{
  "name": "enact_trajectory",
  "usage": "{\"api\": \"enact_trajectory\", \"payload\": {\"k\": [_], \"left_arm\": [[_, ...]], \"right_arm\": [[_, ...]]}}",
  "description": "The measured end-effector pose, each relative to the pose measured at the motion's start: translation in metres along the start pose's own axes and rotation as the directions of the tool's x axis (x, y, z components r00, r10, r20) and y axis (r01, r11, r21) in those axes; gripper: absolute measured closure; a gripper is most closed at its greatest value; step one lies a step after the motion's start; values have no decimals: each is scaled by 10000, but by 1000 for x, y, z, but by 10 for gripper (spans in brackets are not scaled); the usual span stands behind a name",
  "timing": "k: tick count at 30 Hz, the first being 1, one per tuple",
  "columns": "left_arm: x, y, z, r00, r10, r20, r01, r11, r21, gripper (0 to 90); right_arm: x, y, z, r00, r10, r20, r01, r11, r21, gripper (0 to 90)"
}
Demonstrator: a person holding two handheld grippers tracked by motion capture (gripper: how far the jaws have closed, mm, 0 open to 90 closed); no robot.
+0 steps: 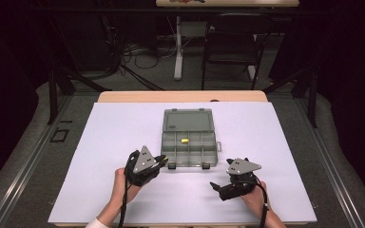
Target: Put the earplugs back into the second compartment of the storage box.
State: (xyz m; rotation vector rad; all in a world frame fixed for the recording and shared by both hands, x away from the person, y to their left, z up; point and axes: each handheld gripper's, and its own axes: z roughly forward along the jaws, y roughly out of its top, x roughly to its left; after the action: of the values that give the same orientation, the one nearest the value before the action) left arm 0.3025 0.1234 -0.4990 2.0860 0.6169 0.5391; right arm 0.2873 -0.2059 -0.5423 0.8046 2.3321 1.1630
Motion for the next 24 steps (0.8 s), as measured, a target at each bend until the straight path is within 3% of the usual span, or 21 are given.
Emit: {"api": "enact_trajectory", "payload": {"k": [24], "left_arm": [[17, 27, 22, 10000, -42, -50, 40, 9989, -457, 807]], "right_arm": [[-1, -1, -3, 10000, 51, 40, -50, 10000, -65, 1]]}}
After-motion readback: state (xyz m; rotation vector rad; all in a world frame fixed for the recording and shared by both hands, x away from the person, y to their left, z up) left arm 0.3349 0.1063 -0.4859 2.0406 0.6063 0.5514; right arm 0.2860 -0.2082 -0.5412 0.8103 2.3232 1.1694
